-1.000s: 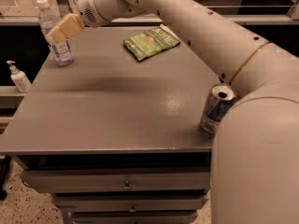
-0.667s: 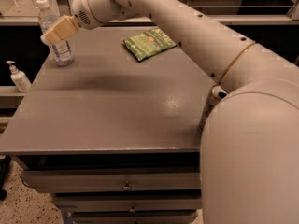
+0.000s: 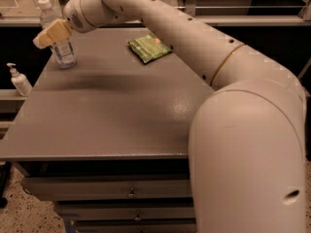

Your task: Knock blue plastic bottle over

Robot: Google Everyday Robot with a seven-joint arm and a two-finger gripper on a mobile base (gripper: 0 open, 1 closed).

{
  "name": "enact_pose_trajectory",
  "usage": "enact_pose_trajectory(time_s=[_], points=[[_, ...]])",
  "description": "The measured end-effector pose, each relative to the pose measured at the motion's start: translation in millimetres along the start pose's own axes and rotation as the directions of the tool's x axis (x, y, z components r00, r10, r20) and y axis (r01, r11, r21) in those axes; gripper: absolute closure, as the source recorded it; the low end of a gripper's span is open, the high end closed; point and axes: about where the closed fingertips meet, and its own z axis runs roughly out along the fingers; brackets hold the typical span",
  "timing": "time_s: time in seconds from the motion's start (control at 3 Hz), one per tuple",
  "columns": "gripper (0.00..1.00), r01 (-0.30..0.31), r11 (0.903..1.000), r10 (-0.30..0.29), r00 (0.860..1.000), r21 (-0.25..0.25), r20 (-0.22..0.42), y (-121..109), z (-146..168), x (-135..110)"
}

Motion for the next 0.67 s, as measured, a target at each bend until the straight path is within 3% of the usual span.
enact_pose_trajectory(time_s=[0.33, 0.67], points=[[0.00, -0.001, 1.0000, 0.001, 1.000, 0.007, 0.002, -4, 15, -3], [0.16, -0.007, 0.9999, 0.007, 1.000, 0.008, -0.002, -7, 26, -3]])
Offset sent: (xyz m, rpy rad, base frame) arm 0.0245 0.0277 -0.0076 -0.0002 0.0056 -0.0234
